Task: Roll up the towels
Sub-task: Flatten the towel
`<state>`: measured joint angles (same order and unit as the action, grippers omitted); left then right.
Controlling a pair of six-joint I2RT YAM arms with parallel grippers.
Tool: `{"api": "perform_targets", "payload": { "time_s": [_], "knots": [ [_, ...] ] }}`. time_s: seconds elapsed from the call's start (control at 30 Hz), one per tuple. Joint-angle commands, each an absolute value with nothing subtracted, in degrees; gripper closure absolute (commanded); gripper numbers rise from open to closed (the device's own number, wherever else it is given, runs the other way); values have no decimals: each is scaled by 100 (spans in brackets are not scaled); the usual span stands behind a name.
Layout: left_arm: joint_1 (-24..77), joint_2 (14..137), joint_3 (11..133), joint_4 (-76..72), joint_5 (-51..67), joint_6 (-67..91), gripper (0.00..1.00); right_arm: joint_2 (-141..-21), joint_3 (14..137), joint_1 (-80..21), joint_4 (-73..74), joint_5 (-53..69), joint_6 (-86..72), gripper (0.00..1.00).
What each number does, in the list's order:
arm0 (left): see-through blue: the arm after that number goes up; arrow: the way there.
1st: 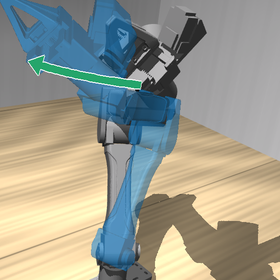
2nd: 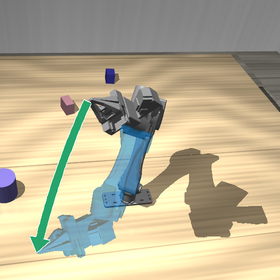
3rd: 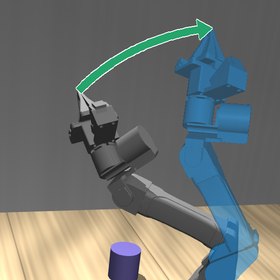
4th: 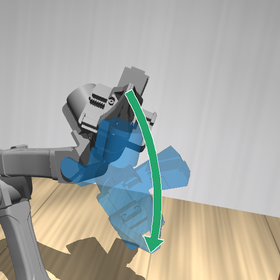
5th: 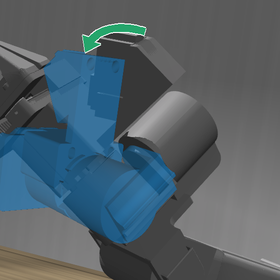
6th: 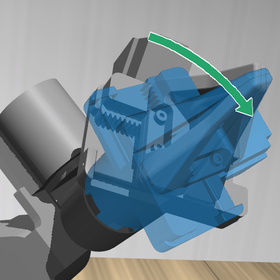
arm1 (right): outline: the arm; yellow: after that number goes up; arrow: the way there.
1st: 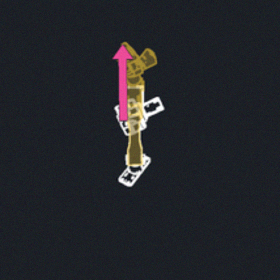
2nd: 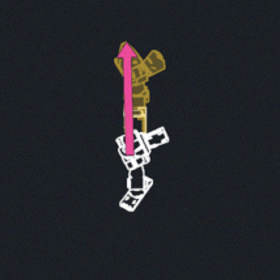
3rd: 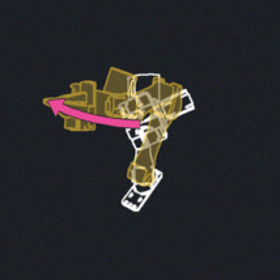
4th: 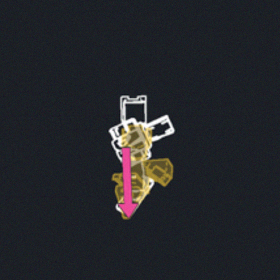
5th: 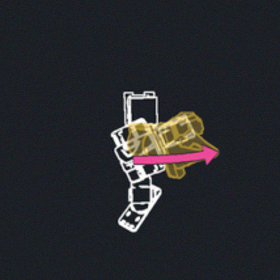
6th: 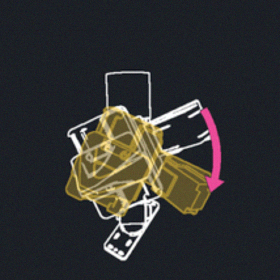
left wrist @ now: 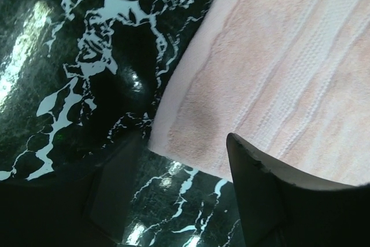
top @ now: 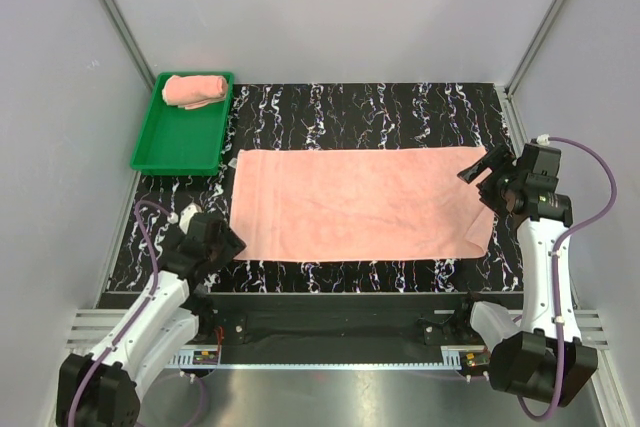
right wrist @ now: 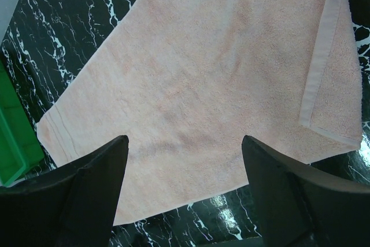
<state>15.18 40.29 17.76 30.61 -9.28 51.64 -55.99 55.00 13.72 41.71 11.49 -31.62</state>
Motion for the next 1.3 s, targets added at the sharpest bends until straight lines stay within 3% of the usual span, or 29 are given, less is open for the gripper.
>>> {"api": "perform_targets", "payload": {
  "time_s": [0.0,0.2,0.37,0.63,0.87,1.1,1.27],
  "knots": [
    [1538,4148,1548,2760,-1028,5405,34,-5642,5642,1380,3990,1169,-3085,13],
    [1538,4245,1441,2558,-1019,5370,39,-5713,5590,1380,3929,1151,-3059,13],
    [1538,4271,1555,2522,-949,5248,65,-5766,5634,1380,3955,1116,-2997,13],
    [1538,3903,2029,2952,-940,5010,99,-5765,5564,1380,4219,685,-2839,12],
    [1529,4095,2978,3129,-537,4439,100,-6363,5494,1564,4597,220,-3102,1],
    [1529,4947,4481,3883,-166,3218,94,-6117,4651,2863,4114,641,-3454,0],
    [1320,5212,4685,3912,8,2760,100,-6266,4158,4137,3771,1185,-3752,0]
  ]
}}
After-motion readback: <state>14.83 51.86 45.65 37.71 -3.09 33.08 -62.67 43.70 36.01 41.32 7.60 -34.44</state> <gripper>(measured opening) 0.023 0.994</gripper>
